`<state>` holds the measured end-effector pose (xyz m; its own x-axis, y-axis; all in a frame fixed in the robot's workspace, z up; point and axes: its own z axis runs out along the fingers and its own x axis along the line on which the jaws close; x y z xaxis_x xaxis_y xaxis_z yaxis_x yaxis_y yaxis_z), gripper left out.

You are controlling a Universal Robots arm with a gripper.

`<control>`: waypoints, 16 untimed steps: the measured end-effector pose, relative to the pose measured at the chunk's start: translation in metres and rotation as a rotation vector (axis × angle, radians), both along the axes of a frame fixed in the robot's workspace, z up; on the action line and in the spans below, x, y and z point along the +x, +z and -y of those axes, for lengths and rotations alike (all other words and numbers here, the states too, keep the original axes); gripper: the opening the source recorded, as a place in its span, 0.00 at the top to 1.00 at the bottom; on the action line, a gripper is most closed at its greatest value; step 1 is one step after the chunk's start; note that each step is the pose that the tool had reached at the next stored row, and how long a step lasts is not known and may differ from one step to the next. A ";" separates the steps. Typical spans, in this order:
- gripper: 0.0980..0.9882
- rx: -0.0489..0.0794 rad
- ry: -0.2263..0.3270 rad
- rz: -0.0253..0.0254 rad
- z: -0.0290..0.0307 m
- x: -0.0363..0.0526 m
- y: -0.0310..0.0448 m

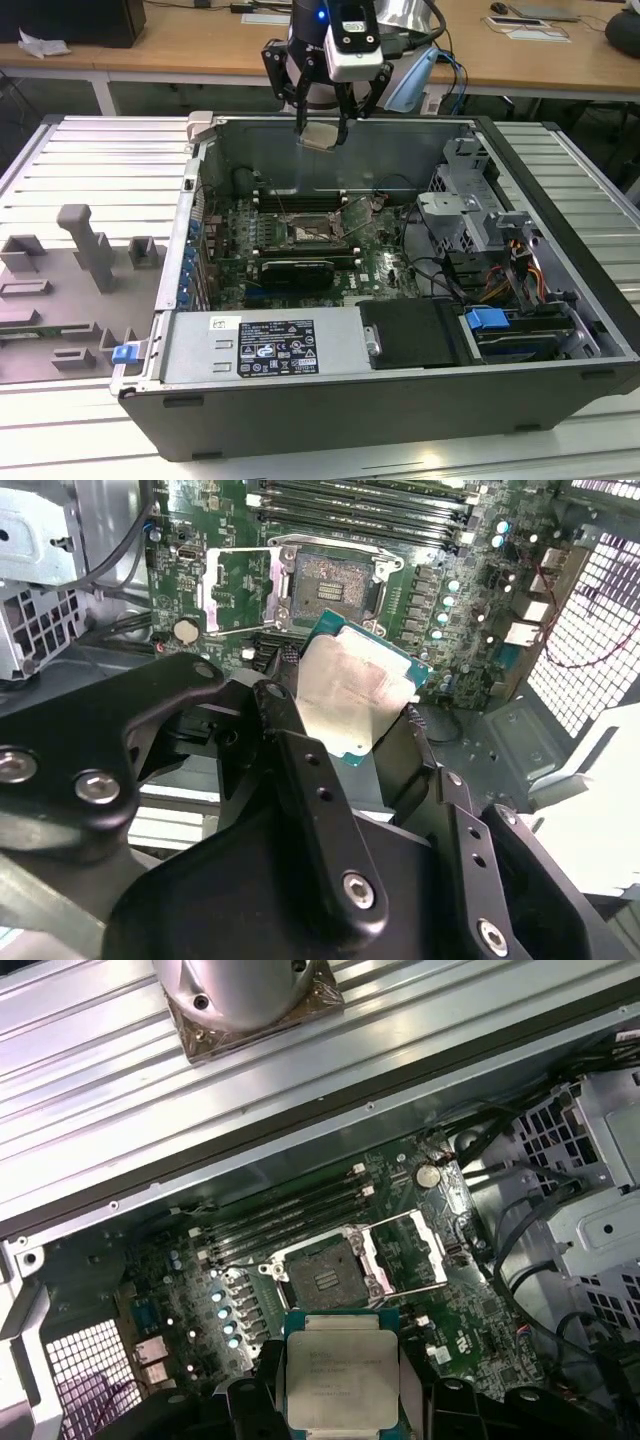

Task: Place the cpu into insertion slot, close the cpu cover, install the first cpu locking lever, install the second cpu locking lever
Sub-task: 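Place the cpu into insertion slot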

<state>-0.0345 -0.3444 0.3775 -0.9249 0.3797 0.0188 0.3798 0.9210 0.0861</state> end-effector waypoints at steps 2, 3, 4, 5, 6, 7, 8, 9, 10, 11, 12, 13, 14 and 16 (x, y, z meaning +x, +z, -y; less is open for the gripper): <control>0.50 0.000 -0.012 0.0000 0.0000 0.0000 0.0000; 0.50 0.000 -0.017 0.0000 0.0000 0.0000 0.0000; 0.50 -0.001 -0.023 0.0000 0.0000 0.0000 0.0000; 0.50 -0.001 -0.034 0.0000 0.0000 0.0000 0.0000; 0.50 -0.001 -0.040 0.0000 0.0000 0.0000 0.0000; 0.50 -0.001 -0.046 0.0000 0.0000 0.0000 0.0000; 0.50 -0.001 -0.062 0.0000 0.0000 0.0000 0.0000; 0.50 -0.001 -0.082 0.0000 0.0000 0.0000 0.0000; 0.50 -0.001 -0.098 0.0000 0.0000 0.0000 -0.0001; 0.50 -0.001 -0.115 0.0000 0.0000 0.0000 -0.0001; 0.50 -0.001 -0.129 0.0000 0.0000 0.0000 -0.0001; 0.50 -0.001 -0.149 0.0000 0.0000 0.0000 -0.0003; 0.50 -0.001 -0.157 0.0000 0.0000 0.0000 -0.0003; 0.50 -0.001 -0.182 -0.0001 0.0000 0.0000 -0.0006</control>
<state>-0.0345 -0.3444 0.3769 -0.8407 0.5412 0.0183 0.5406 0.8370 0.0849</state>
